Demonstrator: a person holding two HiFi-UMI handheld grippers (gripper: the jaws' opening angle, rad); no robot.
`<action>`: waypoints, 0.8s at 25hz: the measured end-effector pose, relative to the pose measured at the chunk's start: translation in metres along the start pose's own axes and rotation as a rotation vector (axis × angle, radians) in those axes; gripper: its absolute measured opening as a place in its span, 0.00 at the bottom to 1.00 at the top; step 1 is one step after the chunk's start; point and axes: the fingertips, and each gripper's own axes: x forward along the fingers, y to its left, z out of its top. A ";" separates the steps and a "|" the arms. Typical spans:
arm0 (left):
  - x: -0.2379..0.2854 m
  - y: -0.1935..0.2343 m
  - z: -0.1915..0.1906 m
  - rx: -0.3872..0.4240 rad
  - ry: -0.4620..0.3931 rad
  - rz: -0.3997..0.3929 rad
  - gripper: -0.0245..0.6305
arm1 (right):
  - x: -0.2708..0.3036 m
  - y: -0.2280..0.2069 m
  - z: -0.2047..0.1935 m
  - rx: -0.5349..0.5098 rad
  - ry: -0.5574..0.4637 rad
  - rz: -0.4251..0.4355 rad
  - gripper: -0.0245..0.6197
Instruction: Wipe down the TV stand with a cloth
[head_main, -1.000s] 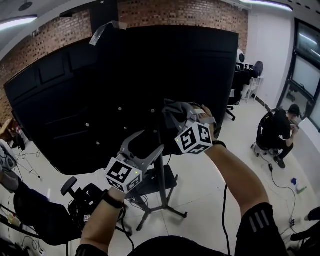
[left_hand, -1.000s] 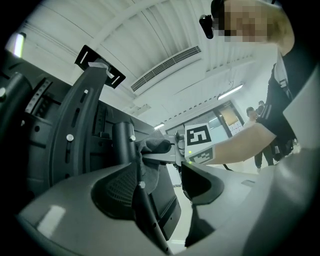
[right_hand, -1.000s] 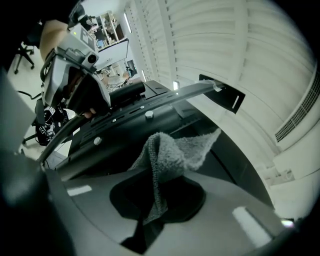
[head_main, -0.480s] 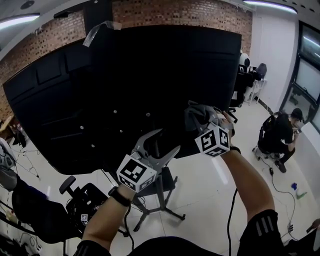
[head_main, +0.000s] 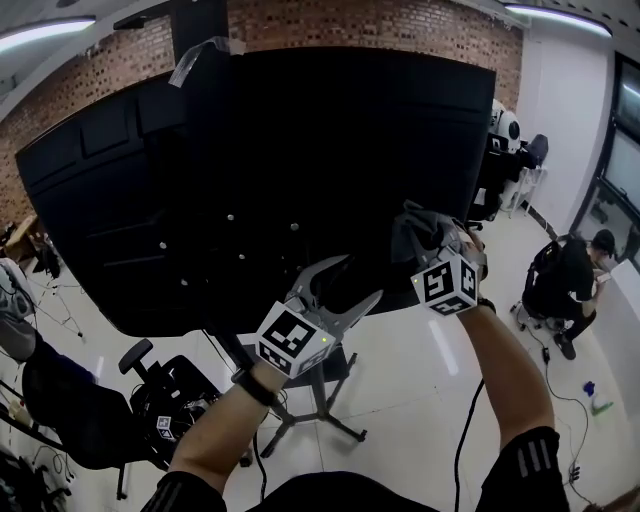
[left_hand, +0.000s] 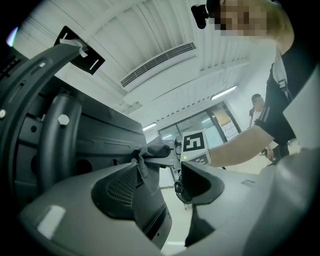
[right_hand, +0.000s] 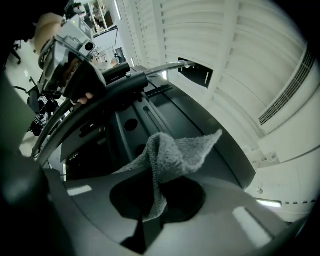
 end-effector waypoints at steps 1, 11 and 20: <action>0.001 -0.001 -0.002 -0.003 0.004 0.004 0.49 | -0.001 0.000 -0.002 0.005 0.001 0.002 0.08; -0.036 0.008 0.007 0.051 0.002 0.105 0.49 | -0.022 0.002 0.060 0.100 -0.195 0.027 0.08; -0.111 0.028 0.036 0.062 -0.020 0.178 0.49 | -0.045 0.031 0.171 0.065 -0.333 0.074 0.08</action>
